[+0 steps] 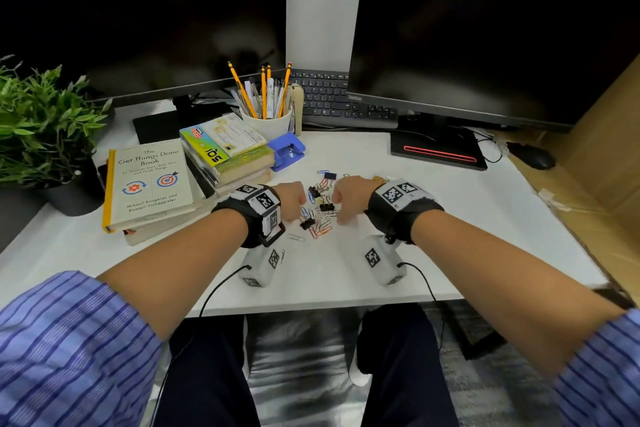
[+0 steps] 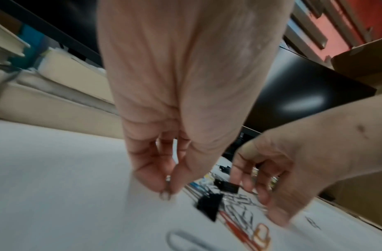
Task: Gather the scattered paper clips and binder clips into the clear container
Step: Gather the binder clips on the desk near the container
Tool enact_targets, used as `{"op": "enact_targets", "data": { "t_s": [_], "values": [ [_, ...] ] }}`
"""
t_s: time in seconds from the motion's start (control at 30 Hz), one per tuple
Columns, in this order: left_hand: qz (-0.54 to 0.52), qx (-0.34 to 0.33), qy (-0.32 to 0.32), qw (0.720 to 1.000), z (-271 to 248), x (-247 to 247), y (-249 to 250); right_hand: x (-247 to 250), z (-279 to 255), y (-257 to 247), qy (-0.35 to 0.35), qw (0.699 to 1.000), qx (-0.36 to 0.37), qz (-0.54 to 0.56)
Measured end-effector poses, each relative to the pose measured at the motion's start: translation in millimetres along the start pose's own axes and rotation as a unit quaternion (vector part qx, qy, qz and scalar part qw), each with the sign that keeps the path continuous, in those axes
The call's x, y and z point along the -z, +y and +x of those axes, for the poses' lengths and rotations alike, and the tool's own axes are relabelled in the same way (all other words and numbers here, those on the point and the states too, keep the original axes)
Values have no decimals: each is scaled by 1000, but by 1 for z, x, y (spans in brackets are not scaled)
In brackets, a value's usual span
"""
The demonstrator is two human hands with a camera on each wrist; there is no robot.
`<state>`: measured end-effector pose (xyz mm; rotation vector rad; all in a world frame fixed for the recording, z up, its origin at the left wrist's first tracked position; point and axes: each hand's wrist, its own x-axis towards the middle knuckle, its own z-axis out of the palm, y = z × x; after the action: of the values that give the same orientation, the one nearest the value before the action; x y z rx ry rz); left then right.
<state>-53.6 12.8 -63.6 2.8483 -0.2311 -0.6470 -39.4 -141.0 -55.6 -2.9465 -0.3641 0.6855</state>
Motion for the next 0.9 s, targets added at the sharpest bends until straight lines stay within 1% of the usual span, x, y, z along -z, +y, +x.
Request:
{"op": "enact_targets", "data": {
  "t_s": [0.07,0.13,0.23,0.33,0.4,0.53,0.63,0.77,0.83,0.9],
  "values": [
    [-15,-22,10,1000,2,-2,4,-2,-1,-11,19,999,29,12],
    [-10,-25,26,999,2,0,3,1,-4,-12,26,999,31,16],
    [-17,-4,50,999,2,3,-8,2,-8,5,2,999,5,42],
    [-22,6,48,999,1,0,-17,-7,-11,16,-12,998,-2,62],
    [-37,-2,46,998,2,-6,-16,-11,-12,13,-27,997,-1,66],
    [-32,-30,72,996,7,-17,-4,-12,-15,-5,2,999,24,46],
    [-22,-29,92,995,9,-18,1,-14,-10,-9,19,997,32,61],
    [-29,-24,105,994,11,-16,-1,-17,-3,-10,73,994,41,72],
    [-52,-13,95,994,11,-15,-3,-14,-3,-8,76,993,46,82],
    [-67,3,79,995,12,-16,-5,-10,-3,-2,49,992,37,114]
  ]
}}
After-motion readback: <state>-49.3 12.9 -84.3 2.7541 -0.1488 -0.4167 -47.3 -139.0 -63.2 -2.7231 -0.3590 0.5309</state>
